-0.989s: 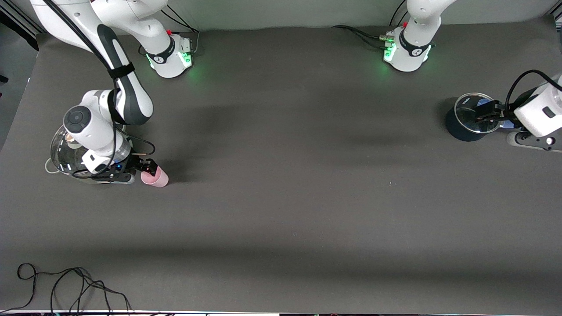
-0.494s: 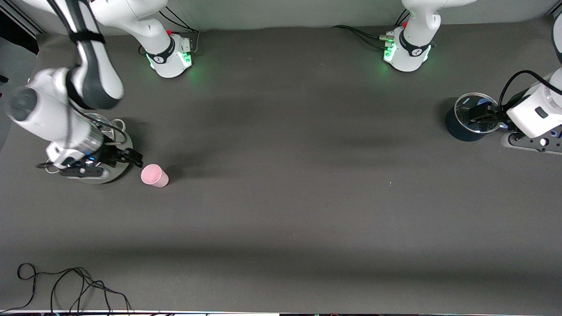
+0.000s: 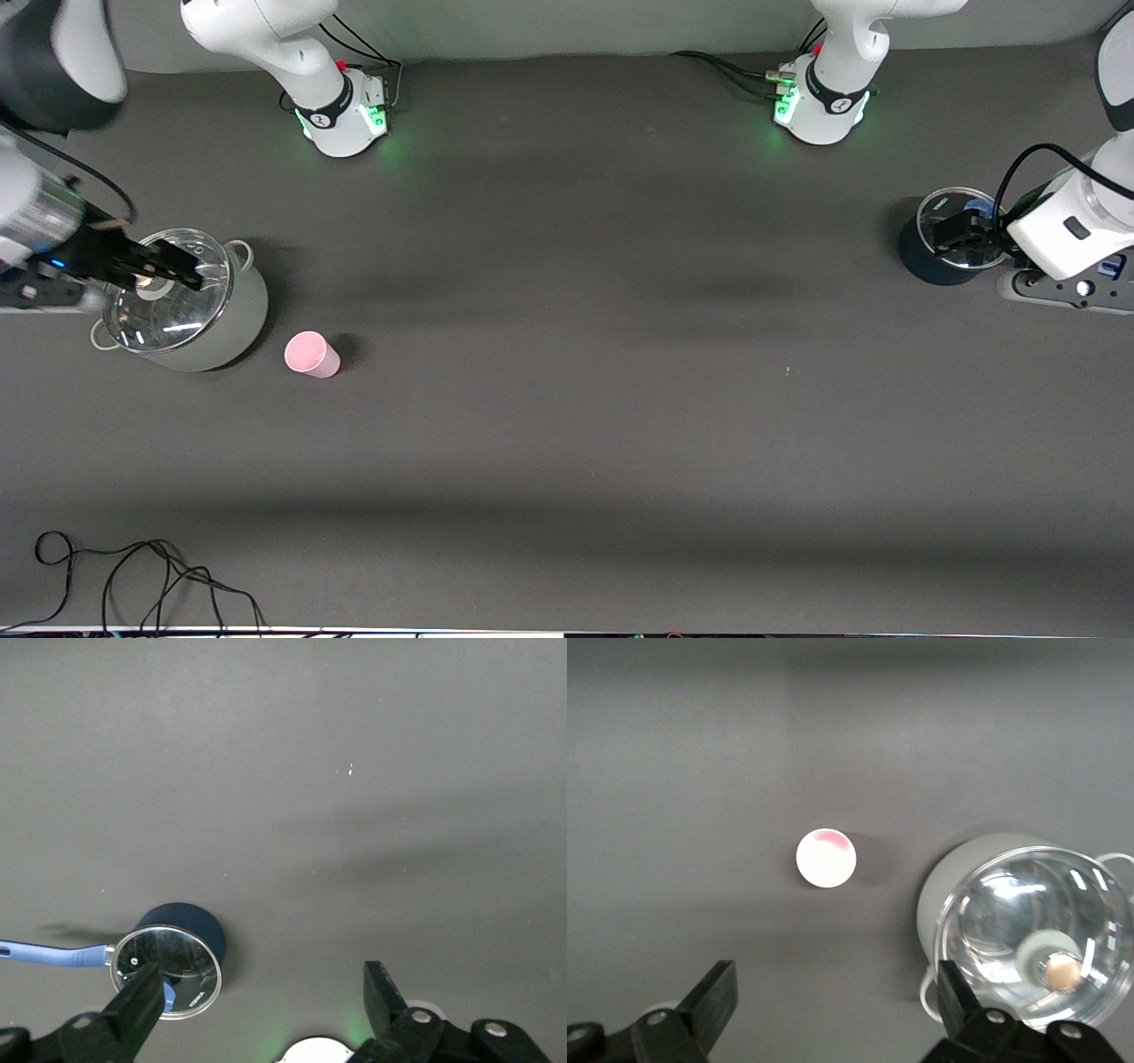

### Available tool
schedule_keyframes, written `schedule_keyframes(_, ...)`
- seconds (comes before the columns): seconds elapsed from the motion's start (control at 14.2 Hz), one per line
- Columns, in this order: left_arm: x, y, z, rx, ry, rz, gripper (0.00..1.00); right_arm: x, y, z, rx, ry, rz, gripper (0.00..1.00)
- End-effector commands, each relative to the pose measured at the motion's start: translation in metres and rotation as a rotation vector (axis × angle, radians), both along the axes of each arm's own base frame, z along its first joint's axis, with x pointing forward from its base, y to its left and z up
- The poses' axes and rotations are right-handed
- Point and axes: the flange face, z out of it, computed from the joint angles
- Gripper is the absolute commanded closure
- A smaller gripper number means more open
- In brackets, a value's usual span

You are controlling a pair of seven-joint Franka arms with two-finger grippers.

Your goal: Transfer pink cup from left to right arm

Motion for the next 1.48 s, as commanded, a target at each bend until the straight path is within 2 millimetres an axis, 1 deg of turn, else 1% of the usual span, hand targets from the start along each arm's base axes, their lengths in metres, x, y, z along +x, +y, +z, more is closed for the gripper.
schedule_keyframes(0.0, 0.002, 0.0, 0.004, -0.002, -0.041, 0.071, 0.0, 0.002, -0.006, 0.033, -0.037, -0.014, -0.006, 0.0)
schedule_keyframes(0.14, 0.004, -0.002, 0.003, -0.022, -0.05, 0.089, 0.0, 0.001, -0.018, 0.034, -0.044, 0.005, -0.023, 0.0)
schedule_keyframes(0.49, 0.003, -0.002, 0.003, -0.023, -0.045, 0.089, 0.0, -0.001, -0.02, 0.032, -0.042, 0.014, -0.018, 0.0)
schedule_keyframes(0.71, 0.002, -0.002, 0.004, -0.024, -0.043, 0.09, 0.0, -0.003, -0.028, 0.031, -0.039, 0.026, -0.032, 0.0)
schedule_keyframes(0.85, 0.002, -0.001, 0.004, -0.026, -0.043, 0.087, 0.0, -0.004, -0.028, 0.031, -0.039, 0.028, -0.031, 0.0)
schedule_keyframes(0.92, 0.002, -0.002, 0.003, -0.026, -0.042, 0.087, 0.0, -0.005, -0.034, 0.031, -0.04, 0.027, -0.043, 0.0)
schedule_keyframes(1.06, 0.002, 0.0, 0.004, -0.025, -0.043, 0.088, 0.0, -0.007, -0.028, 0.034, -0.05, 0.027, -0.033, 0.0)
schedule_keyframes(1.41, 0.004, -0.003, 0.001, -0.024, -0.04, 0.085, 0.0, -0.004, -0.002, 0.036, -0.074, 0.022, 0.004, 0.0)
